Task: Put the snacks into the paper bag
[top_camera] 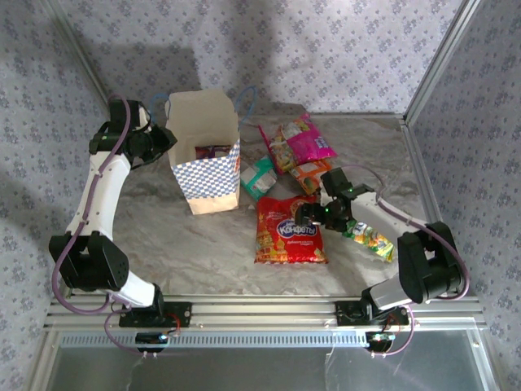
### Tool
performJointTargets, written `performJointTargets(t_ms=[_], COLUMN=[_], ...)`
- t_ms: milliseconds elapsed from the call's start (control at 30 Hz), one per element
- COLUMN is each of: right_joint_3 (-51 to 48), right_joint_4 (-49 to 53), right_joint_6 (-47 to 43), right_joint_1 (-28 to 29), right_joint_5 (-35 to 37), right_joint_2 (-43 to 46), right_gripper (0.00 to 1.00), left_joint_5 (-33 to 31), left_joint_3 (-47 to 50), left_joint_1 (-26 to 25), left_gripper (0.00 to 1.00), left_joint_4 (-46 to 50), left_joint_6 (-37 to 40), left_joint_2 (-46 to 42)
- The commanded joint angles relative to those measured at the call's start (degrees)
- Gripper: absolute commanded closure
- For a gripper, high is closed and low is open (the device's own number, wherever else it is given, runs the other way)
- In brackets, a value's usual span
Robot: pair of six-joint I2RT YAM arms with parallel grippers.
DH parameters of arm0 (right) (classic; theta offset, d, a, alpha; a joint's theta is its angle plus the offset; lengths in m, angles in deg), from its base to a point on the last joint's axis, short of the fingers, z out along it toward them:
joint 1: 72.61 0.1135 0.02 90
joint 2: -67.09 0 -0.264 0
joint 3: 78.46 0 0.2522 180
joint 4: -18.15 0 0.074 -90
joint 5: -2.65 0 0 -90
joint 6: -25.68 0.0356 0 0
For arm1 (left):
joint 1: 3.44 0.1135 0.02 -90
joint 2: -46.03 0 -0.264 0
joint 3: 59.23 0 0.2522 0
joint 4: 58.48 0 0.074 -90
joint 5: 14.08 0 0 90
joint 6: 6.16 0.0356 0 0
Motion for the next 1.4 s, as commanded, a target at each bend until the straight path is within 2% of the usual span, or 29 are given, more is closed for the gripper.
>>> performJointTargets(t_ms=[0, 733, 933, 1233, 1367], right_joint_3=[-1.12, -0.45, -0.93, 0.09, 0.61], right_joint_4=[-0.58, -5.23, -6.77, -6.09, -5.45], right_joint_6=[-2.15, -2.89, -1.56, -1.53, -1.22], right_joint_1=[1.84, 3.35, 3.4, 3.37, 3.35], right_joint_5=[-0.27, -0.48, -1.37, -1.18, -1.06], right_joint_2=[0.88, -7.11, -9.5, -10.32, -10.23], right_gripper=[0.0, 0.01, 0.13, 0.49, 0.62], left_joint_5=[0.05, -1.06, -1.49, -1.93, -1.93], left_joint_3=[-0.79, -2.25, -2.51, -2.39, -2.36], left_joint_1=[-0.3, -1.81, -2.04, -2.08, -2.18], left_gripper=[0.75, 0.74, 0.74, 0.74, 0.73], left_joint_4=[0.85, 2.45, 2.85, 3.16, 3.15], left_joint_6=[1.12, 1.18, 1.27, 1.27, 1.29], left_joint_2=[-1.33, -0.96, -1.03, -1.05, -1.09])
